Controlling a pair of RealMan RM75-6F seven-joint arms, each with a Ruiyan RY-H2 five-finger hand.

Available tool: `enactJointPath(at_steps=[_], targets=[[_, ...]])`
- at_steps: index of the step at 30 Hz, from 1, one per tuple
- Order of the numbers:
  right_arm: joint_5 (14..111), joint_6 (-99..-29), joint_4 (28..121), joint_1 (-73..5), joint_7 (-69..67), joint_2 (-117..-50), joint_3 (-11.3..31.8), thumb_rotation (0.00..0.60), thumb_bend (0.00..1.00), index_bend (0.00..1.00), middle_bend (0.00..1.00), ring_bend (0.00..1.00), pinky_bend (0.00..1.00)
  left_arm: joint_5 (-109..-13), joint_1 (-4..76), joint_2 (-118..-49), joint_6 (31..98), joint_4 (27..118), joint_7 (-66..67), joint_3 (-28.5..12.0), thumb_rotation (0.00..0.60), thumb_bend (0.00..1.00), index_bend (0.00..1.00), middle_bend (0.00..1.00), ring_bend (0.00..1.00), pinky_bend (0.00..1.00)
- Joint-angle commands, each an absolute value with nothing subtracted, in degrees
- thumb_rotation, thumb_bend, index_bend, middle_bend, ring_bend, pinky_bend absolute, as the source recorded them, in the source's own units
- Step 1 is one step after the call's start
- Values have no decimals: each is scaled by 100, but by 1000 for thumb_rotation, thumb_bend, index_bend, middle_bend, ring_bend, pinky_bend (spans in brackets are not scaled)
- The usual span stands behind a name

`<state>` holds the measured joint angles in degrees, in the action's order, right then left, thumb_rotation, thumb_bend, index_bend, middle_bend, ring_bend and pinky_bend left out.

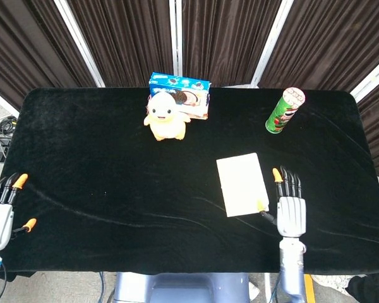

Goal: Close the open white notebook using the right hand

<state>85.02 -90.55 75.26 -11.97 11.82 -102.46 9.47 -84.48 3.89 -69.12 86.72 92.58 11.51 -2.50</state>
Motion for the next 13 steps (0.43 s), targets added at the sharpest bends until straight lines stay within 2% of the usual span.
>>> enactJointPath(at_steps=[1, 3, 6, 13], targets=[[8531, -8337, 8463, -1217, 1259, -9086, 572, 600, 158, 0, 0, 0, 0, -8628, 425, -6930, 8674, 9154, 1089, -186, 600, 179, 0, 0, 0, 0], [8583, -8155, 8723, -1219, 1449, -8546, 439, 600, 145, 0, 0, 0, 0, -8791, 439, -6970, 8737, 9061, 1064, -153, 600, 175, 0, 0, 0, 0], [8732, -8223, 8829, -1159, 1584, -8131, 335, 600, 138, 0, 0, 0, 0, -8923, 435, -7030, 8830, 8971, 1019, -137, 600, 171, 0, 0, 0, 0], [9081, -8696, 8640, -858, 1344, -7757, 111, 600, 136, 0, 0, 0, 0, -9055, 414, -7140, 8890, 8870, 1132, -72, 600, 170, 0, 0, 0, 0]])
